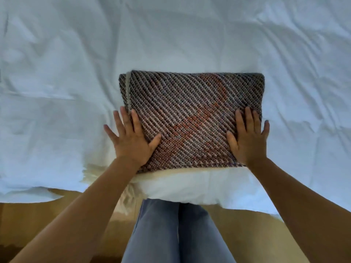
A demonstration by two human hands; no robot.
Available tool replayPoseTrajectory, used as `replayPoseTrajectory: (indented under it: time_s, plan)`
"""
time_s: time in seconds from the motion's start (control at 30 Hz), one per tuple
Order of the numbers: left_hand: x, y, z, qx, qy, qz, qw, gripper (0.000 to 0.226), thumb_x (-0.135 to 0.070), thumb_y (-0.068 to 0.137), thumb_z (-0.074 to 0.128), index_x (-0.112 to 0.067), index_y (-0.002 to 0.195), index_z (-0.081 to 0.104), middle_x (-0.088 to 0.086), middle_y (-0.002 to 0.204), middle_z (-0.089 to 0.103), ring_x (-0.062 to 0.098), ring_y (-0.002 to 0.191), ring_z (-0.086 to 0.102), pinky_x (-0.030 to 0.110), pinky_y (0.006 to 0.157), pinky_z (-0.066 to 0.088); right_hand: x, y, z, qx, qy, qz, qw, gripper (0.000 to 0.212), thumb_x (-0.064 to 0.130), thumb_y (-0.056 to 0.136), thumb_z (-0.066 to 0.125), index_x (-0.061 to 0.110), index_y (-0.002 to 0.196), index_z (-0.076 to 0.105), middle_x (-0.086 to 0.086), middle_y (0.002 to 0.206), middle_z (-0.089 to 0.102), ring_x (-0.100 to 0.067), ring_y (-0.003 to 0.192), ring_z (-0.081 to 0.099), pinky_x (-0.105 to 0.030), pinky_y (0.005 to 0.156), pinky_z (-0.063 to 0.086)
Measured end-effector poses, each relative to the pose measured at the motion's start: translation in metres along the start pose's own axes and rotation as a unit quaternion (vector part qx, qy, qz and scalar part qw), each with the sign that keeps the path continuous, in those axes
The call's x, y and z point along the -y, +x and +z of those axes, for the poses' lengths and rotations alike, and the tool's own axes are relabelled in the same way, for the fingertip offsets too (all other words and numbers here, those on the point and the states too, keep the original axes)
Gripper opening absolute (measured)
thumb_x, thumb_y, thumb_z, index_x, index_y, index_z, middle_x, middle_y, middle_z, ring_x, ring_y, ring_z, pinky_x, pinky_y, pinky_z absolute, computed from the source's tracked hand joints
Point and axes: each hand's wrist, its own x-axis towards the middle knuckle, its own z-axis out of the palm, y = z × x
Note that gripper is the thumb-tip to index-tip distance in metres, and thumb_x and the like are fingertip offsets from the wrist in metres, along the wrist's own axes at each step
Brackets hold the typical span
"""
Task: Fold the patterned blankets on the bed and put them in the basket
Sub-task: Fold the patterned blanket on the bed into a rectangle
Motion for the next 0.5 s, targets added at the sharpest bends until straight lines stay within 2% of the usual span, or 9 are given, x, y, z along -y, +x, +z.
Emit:
replayPoseTrajectory:
  time_s: [0.03,0.1,0.17,0.23,0.3,0.37,0.5]
  plan:
    - [-0.010,0.003,-0.011,-0.052,-0.017,0.024,0.998,0.093,-0.069,0.082,0.018,-0.009,0.145,-0.014,0.021,0.153,-0.012,0.036,0.140,-0.013,0.059,0.106,-0.011,0.010,0.005,-0.006,-0.016,0.025,0.005,1.000,0.067,0.044,0.088,0.026,0.005,0.143,0.030,-0.021,0.150,0.028,-0.039,0.138,0.025,-0.060,0.109,0.014]
    - [-0.040,0.013,-0.028,-0.139,-0.070,0.096,0.983,0.087,-0.052,0.082,0.033,-0.007,0.146,-0.005,0.021,0.154,-0.001,0.035,0.141,-0.006,0.057,0.106,-0.007,0.046,0.020,-0.013,-0.051,0.073,-0.042,0.995,0.065,0.040,0.090,0.027,0.003,0.143,0.026,-0.020,0.152,0.023,-0.033,0.142,0.014,-0.051,0.113,0.006]
    - [-0.071,0.026,-0.038,-0.142,-0.081,0.188,0.968,0.076,-0.044,0.086,0.030,-0.010,0.146,-0.003,0.014,0.155,0.002,0.027,0.141,-0.005,0.055,0.108,-0.007,0.084,0.036,-0.016,-0.052,0.093,-0.124,0.987,0.061,0.036,0.092,0.028,0.004,0.144,0.023,-0.018,0.152,0.022,-0.025,0.141,0.009,-0.043,0.114,0.005]
    - [-0.080,0.047,-0.035,-0.096,-0.059,0.231,0.966,0.068,-0.045,0.092,0.024,-0.016,0.145,-0.008,0.010,0.156,-0.002,0.022,0.142,-0.010,0.049,0.110,-0.012,0.096,0.056,-0.015,-0.019,0.074,-0.153,0.985,0.059,0.035,0.095,0.028,0.008,0.146,0.018,-0.014,0.155,0.016,-0.023,0.143,0.006,-0.039,0.114,0.001]
    - [-0.061,0.073,-0.027,-0.059,-0.041,0.207,0.976,0.074,-0.055,0.090,0.021,-0.019,0.145,-0.012,0.008,0.157,-0.009,0.017,0.141,-0.016,0.042,0.109,-0.017,0.078,0.075,-0.010,0.010,0.035,-0.137,0.990,0.059,0.039,0.097,0.027,0.016,0.148,0.008,-0.009,0.157,0.007,-0.023,0.144,0.001,-0.037,0.113,-0.006]
    - [-0.039,0.090,-0.022,-0.054,-0.040,0.172,0.983,0.082,-0.066,0.084,0.018,-0.022,0.144,-0.018,0.008,0.156,-0.014,0.017,0.140,-0.019,0.038,0.110,-0.018,0.048,0.084,-0.005,0.015,0.010,-0.103,0.994,0.060,0.045,0.096,0.022,0.020,0.148,0.005,-0.008,0.158,0.004,-0.024,0.145,0.000,-0.036,0.113,-0.008]
    - [-0.038,0.096,-0.026,-0.052,-0.091,0.075,0.992,0.098,-0.077,0.074,0.022,-0.023,0.144,-0.019,0.014,0.156,-0.012,0.028,0.143,-0.011,0.043,0.110,-0.013,0.027,0.085,-0.003,-0.015,0.022,0.024,0.999,0.067,0.056,0.091,0.025,0.024,0.148,0.013,-0.015,0.156,0.010,-0.034,0.144,0.004,-0.048,0.113,-0.005]
